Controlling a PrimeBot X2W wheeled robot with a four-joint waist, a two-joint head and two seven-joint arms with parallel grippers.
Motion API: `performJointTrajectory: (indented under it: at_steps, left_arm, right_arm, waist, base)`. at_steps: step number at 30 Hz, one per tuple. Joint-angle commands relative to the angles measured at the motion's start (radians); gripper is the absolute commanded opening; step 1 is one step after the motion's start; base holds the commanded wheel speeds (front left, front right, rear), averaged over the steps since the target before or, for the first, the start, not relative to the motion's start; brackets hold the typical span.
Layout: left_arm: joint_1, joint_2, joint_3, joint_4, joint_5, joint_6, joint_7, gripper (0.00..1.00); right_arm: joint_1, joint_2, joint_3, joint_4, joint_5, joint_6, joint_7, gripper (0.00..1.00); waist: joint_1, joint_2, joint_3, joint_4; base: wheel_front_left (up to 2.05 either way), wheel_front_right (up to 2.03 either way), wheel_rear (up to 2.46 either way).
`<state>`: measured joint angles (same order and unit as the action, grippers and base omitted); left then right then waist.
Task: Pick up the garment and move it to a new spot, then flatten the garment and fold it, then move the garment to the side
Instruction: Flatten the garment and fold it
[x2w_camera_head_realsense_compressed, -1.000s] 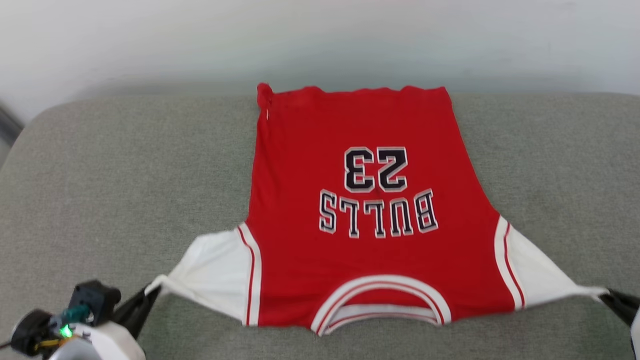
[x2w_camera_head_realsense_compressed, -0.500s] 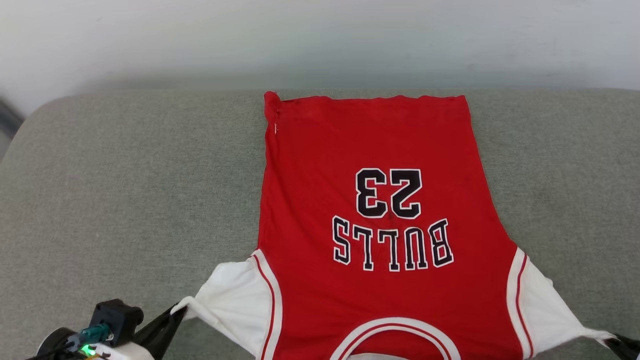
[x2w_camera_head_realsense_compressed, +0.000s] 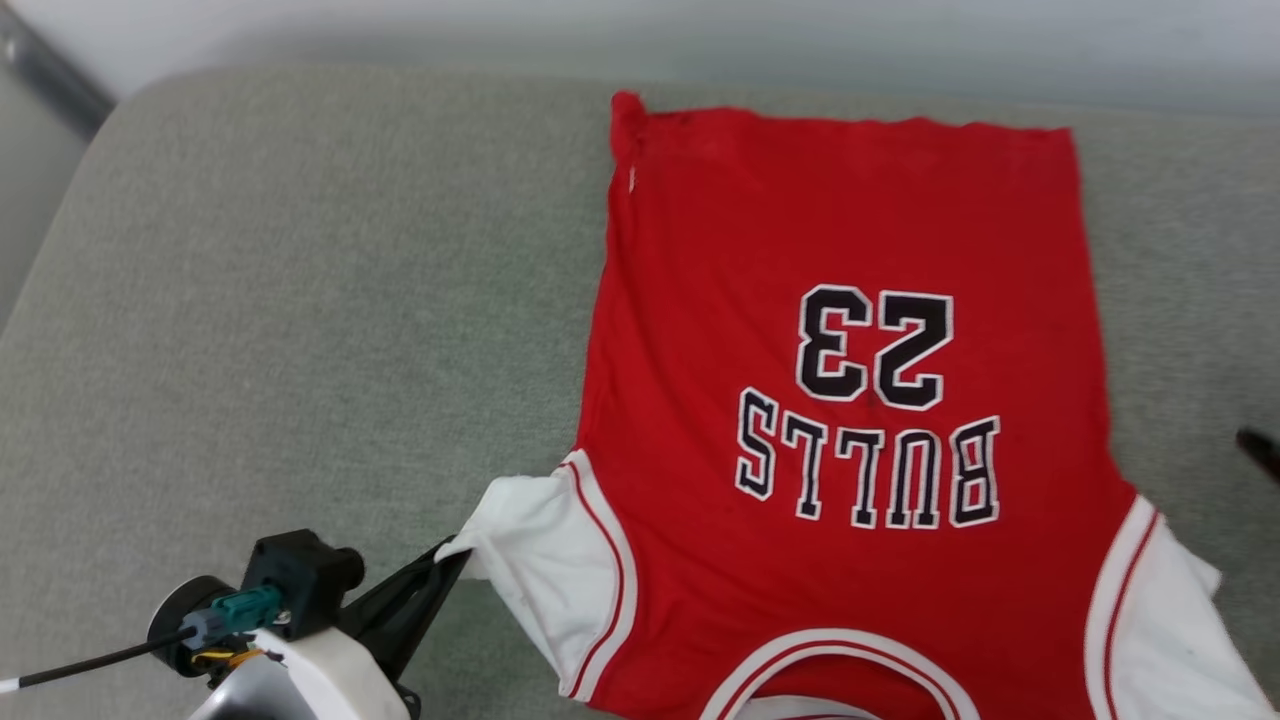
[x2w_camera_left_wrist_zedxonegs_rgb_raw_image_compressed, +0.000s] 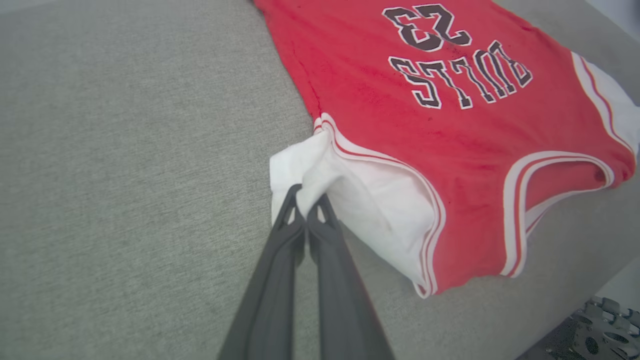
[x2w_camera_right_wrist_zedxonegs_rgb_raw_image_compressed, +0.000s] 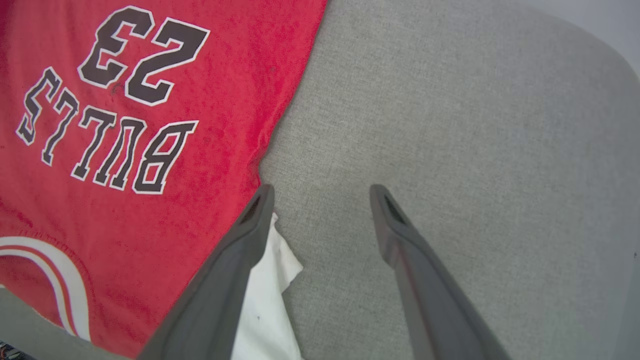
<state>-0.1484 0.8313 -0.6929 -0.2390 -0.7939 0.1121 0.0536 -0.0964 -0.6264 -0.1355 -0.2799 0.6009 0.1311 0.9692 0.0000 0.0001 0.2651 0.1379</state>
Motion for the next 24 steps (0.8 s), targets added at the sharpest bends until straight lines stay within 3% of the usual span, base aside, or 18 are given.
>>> performJointTrajectory:
  at_steps: [1,9,14,20,24]
  left_arm:
    - [-0.013,-0.001,0.003,-0.029,-0.004,0.011,0.016,0.0]
    - [-0.08,-0.013,-0.021,-0.171,0.031,0.007,0.078,0.0]
    - [-0.113,-0.039,-0.035,-0.218,0.036,-0.007,0.092,0.0]
    - [-0.153,-0.074,-0.056,-0.229,0.06,-0.031,0.084,0.0]
    - [-0.184,-0.077,-0.084,-0.223,0.095,-0.07,0.086,0.0]
  right_arm:
    - [-0.062,0.0,-0.001,-0.005,-0.015,-0.001,0.038,1.0]
    - [-0.398,-0.019,-0.01,0.102,-0.09,-0.001,0.301,1.0]
    - [-0.612,0.012,-0.033,0.182,-0.178,-0.001,0.453,1.0]
    - [-0.794,0.016,-0.01,0.276,-0.295,-0.001,0.547,1.0]
    - [-0.864,0.006,-0.024,0.33,-0.341,-0.001,0.574,1.0]
  waist:
    - [0.0,-0.0001,0.077,0.062]
    - [0.0,-0.0001,0.243,0.189]
    - [0.0,-0.0001,0.322,0.255]
    - [0.0,-0.0001,0.381,0.306]
    - [0.0,-0.0001,0.411,0.346]
  base:
    - [0.0,0.0,0.0]
    - [0.0,0.0,0.0]
    - [0.0,0.0,0.0]
    - [0.0,0.0,0.0]
    - [0.0,0.0,0.0]
